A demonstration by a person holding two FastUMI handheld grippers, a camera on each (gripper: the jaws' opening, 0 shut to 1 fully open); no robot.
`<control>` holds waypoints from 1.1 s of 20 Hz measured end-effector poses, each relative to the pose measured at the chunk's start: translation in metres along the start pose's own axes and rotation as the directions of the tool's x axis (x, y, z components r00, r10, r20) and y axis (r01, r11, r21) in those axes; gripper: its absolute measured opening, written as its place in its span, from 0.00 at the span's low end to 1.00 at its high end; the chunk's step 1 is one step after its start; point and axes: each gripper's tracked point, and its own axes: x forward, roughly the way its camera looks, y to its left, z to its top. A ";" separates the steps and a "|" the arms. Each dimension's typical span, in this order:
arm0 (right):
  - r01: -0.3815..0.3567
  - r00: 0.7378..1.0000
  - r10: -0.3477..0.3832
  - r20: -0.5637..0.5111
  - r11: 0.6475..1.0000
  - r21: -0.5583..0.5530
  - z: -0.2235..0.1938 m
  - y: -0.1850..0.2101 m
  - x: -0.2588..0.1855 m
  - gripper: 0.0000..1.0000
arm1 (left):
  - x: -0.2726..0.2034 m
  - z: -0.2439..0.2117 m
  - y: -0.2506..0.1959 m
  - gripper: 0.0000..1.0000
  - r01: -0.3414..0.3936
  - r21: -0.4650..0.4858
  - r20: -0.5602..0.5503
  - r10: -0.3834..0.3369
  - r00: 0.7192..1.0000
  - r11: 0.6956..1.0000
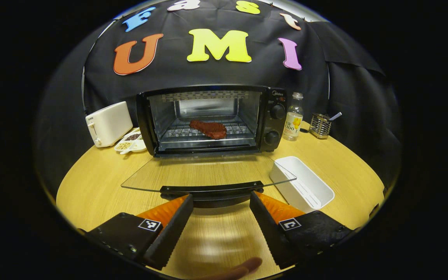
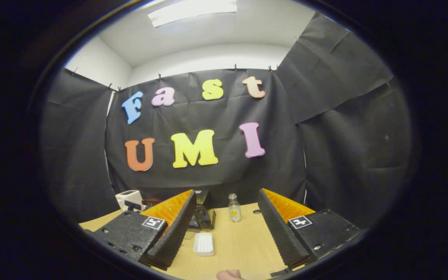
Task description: Open the electric oven with the left hand, put the food in, and close the electric oven.
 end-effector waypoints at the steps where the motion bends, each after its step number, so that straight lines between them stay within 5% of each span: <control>1: -0.003 1.000 0.003 -0.003 1.000 0.000 -0.001 -0.001 0.000 0.96 | -0.001 0.005 0.000 0.94 0.000 0.010 0.003 0.000 1.000 1.000; 11: 0.056 0.998 -0.056 -0.015 0.998 -0.018 0.000 -0.031 0.004 1.00 | -0.002 0.080 0.008 0.94 -0.031 0.042 0.095 0.027 0.995 0.999; 22: 0.130 0.990 -0.133 -0.038 0.989 -0.071 -0.001 -0.072 0.002 1.00 | 0.060 0.180 0.020 0.93 -0.059 0.040 0.209 0.049 0.977 0.997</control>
